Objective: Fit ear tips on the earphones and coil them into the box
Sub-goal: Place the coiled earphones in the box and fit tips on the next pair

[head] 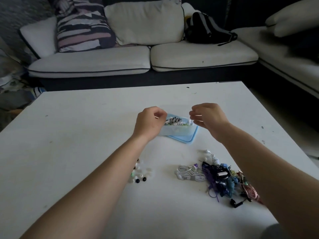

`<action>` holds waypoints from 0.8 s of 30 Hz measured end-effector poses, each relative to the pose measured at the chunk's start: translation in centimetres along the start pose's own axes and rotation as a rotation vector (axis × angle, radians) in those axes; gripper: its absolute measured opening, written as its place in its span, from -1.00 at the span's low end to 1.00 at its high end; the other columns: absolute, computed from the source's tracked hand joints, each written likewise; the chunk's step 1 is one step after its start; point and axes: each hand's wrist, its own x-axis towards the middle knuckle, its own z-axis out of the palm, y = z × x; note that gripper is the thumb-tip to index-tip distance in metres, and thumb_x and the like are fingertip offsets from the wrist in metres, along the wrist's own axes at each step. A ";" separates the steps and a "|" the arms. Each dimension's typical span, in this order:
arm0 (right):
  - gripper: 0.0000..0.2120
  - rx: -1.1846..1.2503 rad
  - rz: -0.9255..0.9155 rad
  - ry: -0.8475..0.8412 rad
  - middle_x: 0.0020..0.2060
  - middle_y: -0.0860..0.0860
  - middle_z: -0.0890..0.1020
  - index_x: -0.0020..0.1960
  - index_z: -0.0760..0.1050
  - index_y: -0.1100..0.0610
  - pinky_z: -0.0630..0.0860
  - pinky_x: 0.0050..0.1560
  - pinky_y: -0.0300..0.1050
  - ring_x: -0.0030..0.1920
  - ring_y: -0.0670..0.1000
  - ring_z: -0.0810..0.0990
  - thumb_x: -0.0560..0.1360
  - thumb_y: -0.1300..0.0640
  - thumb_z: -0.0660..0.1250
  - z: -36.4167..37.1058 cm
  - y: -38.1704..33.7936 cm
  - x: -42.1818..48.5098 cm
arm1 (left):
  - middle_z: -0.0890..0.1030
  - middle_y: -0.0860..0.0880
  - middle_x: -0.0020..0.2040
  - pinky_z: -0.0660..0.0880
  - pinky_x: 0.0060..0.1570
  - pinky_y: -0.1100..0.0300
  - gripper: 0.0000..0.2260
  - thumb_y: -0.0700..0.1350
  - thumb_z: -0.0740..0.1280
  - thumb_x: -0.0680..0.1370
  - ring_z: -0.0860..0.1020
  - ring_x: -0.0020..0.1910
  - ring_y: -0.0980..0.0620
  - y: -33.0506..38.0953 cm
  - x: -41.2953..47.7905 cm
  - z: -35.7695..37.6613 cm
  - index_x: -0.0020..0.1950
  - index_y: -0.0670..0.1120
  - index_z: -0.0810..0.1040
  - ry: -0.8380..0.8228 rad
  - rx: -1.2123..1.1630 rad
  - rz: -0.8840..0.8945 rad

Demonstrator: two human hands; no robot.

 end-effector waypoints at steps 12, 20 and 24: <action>-0.77 -0.968 -0.187 -0.543 -0.05 -0.20 0.65 0.06 0.63 -0.07 0.47 -0.09 -0.31 -0.14 -0.27 0.57 0.42 0.12 0.48 -0.8 5.3 -6.0 | 0.65 0.11 -0.03 0.48 -0.20 0.35 -0.86 -0.13 0.40 0.51 0.57 -0.13 0.12 -2.2 -9.9 1.5 0.04 0.06 0.63 -0.549 0.175 -0.063; -0.88 -1.117 -0.251 -0.481 -0.06 -0.10 0.67 -0.06 0.63 -0.04 0.55 0.05 -0.15 0.01 -0.04 0.62 0.45 0.15 0.40 1.4 6.8 -5.6 | 0.59 0.10 0.04 0.40 -0.37 0.47 -0.82 -0.09 0.35 0.56 0.56 -0.09 0.12 -1.9 -9.3 0.6 0.15 0.04 0.59 -0.530 0.217 -0.097; -0.83 -0.949 -0.204 -0.461 -0.23 -0.18 0.67 -0.21 0.59 -0.10 0.48 -0.12 -0.30 -0.12 -0.14 0.62 0.46 0.17 0.41 0.5 5.8 -4.9 | 0.63 0.09 0.05 0.48 -0.03 0.30 -0.84 -0.11 0.37 0.54 0.57 -0.04 0.12 -2.4 -8.3 0.1 0.10 0.04 0.62 -0.454 0.131 -0.133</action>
